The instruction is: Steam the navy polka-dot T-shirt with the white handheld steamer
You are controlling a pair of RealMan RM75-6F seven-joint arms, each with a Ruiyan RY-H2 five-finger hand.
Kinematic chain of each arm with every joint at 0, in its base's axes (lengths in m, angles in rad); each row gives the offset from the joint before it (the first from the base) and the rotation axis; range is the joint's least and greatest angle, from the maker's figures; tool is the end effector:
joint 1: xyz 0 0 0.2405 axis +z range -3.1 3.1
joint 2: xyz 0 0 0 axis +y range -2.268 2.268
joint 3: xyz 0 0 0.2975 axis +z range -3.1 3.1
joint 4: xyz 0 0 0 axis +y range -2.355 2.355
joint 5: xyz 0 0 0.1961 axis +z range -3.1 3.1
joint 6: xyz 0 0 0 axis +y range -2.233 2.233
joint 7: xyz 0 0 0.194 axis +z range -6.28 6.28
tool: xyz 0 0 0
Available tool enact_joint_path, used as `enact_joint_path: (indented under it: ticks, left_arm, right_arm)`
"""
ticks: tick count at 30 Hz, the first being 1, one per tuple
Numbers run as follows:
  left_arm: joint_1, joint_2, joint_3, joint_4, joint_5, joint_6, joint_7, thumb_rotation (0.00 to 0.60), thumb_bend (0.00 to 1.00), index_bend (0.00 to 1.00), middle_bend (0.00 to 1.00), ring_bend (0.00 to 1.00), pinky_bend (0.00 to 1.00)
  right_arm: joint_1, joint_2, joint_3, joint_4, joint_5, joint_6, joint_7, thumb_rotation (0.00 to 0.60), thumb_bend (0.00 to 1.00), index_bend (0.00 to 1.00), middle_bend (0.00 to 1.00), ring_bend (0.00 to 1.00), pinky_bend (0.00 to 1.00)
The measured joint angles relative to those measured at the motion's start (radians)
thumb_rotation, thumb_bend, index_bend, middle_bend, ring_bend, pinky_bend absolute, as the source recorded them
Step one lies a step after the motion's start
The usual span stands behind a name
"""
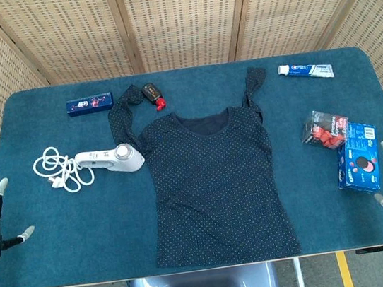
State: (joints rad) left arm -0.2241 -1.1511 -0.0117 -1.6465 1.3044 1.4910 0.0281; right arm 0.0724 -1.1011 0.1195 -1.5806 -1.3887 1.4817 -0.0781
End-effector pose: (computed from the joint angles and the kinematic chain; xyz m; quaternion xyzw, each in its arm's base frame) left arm -0.3383 0.2710 0.1817 -0.5639 -0.4124 -0.3937 0.5974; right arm -0.3639 -0.2411 0.2211 0.5638 -0.3600 0.3507 0.6554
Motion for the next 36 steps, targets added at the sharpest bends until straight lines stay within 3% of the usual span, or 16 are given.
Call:
enact_joint_path:
  ticks: [10,16,24,26,29,36]
  left_arm:
    - [-0.018,-0.014,-0.029,0.027,0.005,-0.059,-0.009,0.600,0.00,0.00,0.00,0.00,0.00]
    - [-0.131,-0.047,-0.098,0.096,-0.035,-0.211,0.008,0.600,0.00,0.00,0.00,0.00,0.00]
    - [-0.338,-0.205,-0.172,0.415,-0.096,-0.515,-0.020,0.600,0.00,0.00,0.00,0.00,0.00]
    - [-0.384,-0.263,-0.177,0.521,-0.099,-0.575,-0.035,0.600,0.05,0.00,0.00,0.00,0.00]
    - [-0.440,-0.348,-0.181,0.662,-0.095,-0.646,-0.069,0.600,0.17,0.00,0.00,0.00,0.00]
    - [-0.525,-0.489,-0.174,0.889,-0.051,-0.741,-0.203,0.600,0.21,0.00,0.00,0.00,0.00]
  right_arm:
    - [-0.005,0.006,0.004,-0.006,0.006,0.004,0.010,0.600,0.00,0.05,0.00,0.00,0.00]
    - [-0.001,0.006,0.008,-0.008,0.013,-0.004,0.007,0.600,0.00,0.05,0.00,0.00,0.00]
    - [0.003,0.002,0.018,0.012,0.053,-0.026,0.004,0.600,0.00,0.05,0.00,0.00,0.00]
    - [0.004,0.000,0.023,0.023,0.070,-0.036,0.008,0.600,0.00,0.05,0.00,0.00,0.00]
    - [0.008,-0.004,0.031,0.040,0.089,-0.050,0.013,0.600,0.00,0.05,0.00,0.00,0.00]
    - [0.016,-0.012,0.034,0.056,0.109,-0.073,0.011,0.600,0.00,0.05,0.00,0.00,0.00]
